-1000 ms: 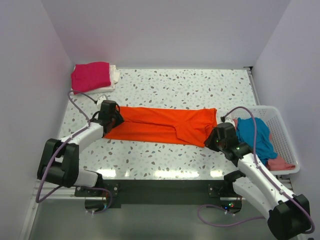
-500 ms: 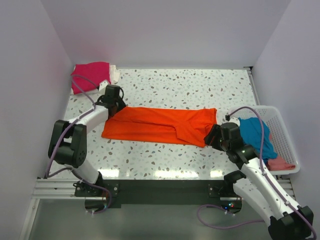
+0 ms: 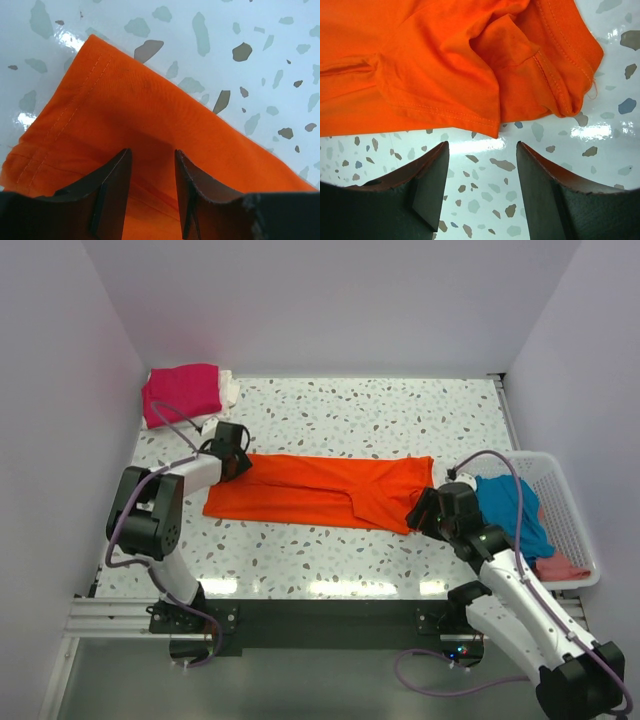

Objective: Fold and stack the t-shirts
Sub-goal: Fold the tshirt

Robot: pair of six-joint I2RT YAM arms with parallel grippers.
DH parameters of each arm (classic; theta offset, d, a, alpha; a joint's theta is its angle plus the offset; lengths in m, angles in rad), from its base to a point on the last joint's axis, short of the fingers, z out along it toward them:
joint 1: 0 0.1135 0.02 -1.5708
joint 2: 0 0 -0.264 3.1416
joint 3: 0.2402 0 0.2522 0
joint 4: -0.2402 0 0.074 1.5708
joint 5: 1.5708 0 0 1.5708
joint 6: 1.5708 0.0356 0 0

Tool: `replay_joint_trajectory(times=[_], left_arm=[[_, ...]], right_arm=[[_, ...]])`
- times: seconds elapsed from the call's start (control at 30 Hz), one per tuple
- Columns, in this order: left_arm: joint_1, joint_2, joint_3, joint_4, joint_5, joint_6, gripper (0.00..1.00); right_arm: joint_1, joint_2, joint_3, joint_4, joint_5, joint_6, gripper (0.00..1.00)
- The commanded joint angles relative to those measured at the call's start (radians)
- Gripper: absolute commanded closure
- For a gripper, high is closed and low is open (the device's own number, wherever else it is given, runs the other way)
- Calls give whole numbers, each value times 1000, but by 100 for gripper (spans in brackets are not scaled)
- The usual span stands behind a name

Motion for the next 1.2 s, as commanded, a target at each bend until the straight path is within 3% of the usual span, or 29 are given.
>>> replay_joint_trajectory(times=[0.0,0.8,1.17], left_arm=[[8,-67,-48,32,7,-22,55],[9,-244,-283,61,64,2,56],[9,-270,-294,46,66,22,57]], right_arm=[[-6,28,16,70,-20,-4,40],[-4,345,34,297,-39,27,39],[-10,571,96,369,-5,69,39]])
